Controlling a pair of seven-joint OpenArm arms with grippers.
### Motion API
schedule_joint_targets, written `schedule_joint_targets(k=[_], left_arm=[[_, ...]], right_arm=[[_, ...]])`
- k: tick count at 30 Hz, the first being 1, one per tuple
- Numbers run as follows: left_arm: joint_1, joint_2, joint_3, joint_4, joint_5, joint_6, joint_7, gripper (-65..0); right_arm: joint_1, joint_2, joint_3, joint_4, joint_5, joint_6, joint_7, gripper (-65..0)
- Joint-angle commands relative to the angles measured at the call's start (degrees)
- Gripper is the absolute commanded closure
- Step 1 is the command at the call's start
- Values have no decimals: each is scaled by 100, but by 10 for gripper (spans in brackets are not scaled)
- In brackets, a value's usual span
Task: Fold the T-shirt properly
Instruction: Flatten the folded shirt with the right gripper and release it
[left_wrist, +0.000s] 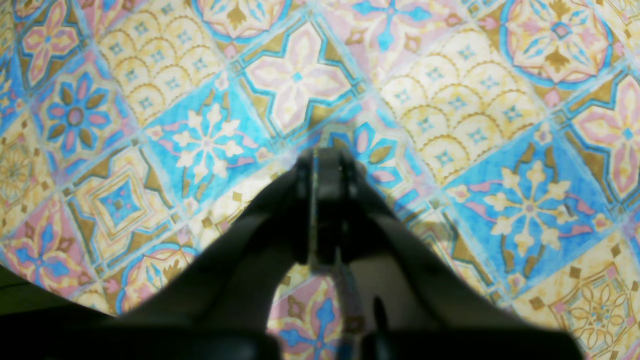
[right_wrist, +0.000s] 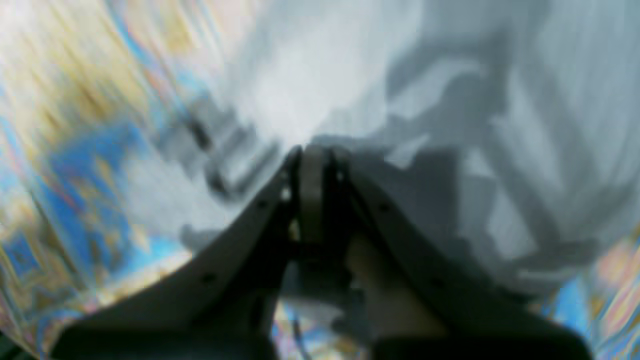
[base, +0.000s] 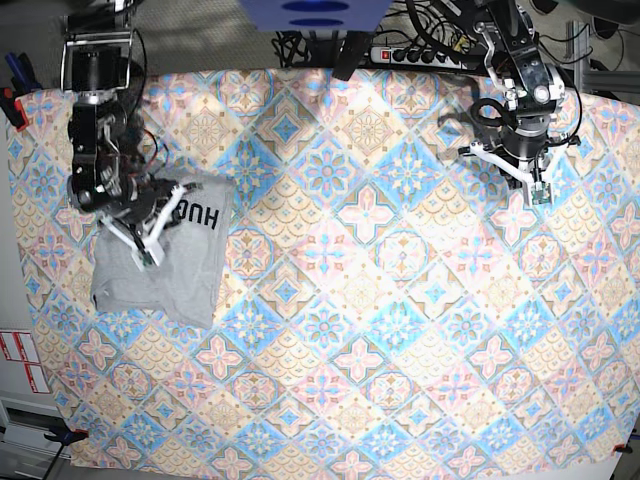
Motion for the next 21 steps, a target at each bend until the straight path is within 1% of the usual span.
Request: schedule_joint_targets(k=[1,7,11,13,16,21], left_arm=[[-5,-17,2,98,-10,10,-121,0],[-5,-17,2,98,-10,1,-121,0],[-5,-17,2,98,-10,1,-121,0],[-5,-17,2,98,-10,1,-121,0],[-5,-17,2,98,-10,1,-121,0],[-5,-17,2,98,-10,-7,-121,0]], right_arm=[[93,66,95,28,49,9,132,-26],[102,66,113,-895,40,9,202,-26],[102,48,95,-1370,40,9,422,-27],[93,40,95,-1247,40,9,396,-27],[5,40,95,-570,66,17,378,-27],[-566,40,95,433,75,17,220,-27]])
